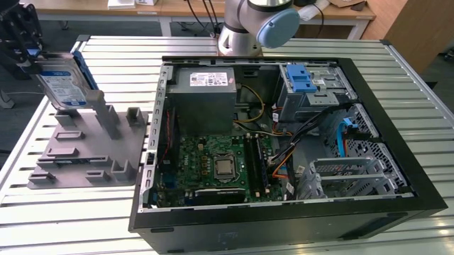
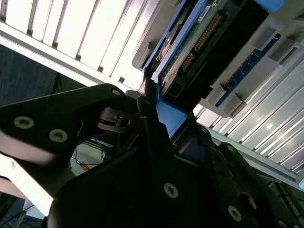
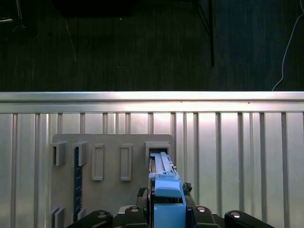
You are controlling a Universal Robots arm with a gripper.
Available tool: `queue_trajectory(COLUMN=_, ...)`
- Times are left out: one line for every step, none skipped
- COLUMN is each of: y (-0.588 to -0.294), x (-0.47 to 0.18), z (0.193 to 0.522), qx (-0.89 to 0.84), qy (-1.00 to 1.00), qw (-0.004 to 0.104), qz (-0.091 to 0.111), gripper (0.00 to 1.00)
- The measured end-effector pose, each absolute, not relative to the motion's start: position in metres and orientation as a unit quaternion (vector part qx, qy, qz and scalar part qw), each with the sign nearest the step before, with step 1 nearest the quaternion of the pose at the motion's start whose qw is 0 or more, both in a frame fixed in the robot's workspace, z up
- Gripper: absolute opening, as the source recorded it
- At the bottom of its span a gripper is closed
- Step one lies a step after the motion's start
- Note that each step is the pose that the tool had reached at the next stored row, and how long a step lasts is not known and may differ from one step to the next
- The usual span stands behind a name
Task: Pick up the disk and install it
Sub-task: 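Pick up the disk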
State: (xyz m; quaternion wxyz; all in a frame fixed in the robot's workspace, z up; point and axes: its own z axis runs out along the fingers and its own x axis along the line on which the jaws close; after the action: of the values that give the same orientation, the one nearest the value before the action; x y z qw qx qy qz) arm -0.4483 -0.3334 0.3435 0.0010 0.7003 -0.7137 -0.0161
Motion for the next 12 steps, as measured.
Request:
queue_trajectory(y=-0.3333, x=-0.4482, z=0.3438, qx=0.700, qy=-0.714, qw=0.001, qz=-0.016, gripper=0.36)
queue_trajectory(y=-0.3333, x=-0.4482, z=0.3441, qx=0.700, qy=-0.714, qw=0.001, qz=-0.016, gripper=0.36)
queue_trajectory(y=-0.3333, x=-0.4482, z=0.3446, qx=0.700, qy=-0.714, qw=0.001, qz=-0.016, gripper=0.36)
queue_trajectory(y=-0.3334, x=-0.4482, z=0.3449, qx=0.700, qy=-0.714, qw=0.001, qz=-0.016, gripper=0.36)
queue_trajectory(y=-0.3333, x=-0.4482, z=0.3451, qx=0.700, qy=-0.714, qw=0.001, qz=-0.016, gripper=0.36)
queue_trajectory(y=-0.3333, x=-0.4482, z=0.3455, qx=0.700, qy=-0.714, qw=0.001, qz=-0.016, gripper=0.36)
queue_trajectory(y=-0.3333, x=-0.4482, z=0.3459, qx=0.700, qy=-0.714, qw=0.001, qz=-0.016, gripper=0.36)
queue_trajectory(y=-0.3333, x=-0.4482, z=0.3463, qx=0.700, qy=-0.714, qw=0.001, qz=-0.016, gripper=0.36)
queue_trajectory(y=-0.3333, x=-0.4482, z=0.3469, qx=0.700, qy=-0.714, qw=0.001, qz=-0.016, gripper=0.36)
queue_trajectory(y=-0.3333, x=-0.4482, z=0.3474, qx=0.700, qy=-0.714, qw=0.001, qz=-0.016, gripper=0.36)
queue_trajectory(y=-0.3334, x=-0.4482, z=0.3479, qx=0.700, qy=-0.714, qw=0.001, qz=-0.016, gripper=0.36)
queue_trajectory(y=-0.3333, x=-0.4482, z=0.3484, qx=0.700, qy=-0.714, qw=0.001, qz=-0.016, gripper=0.36)
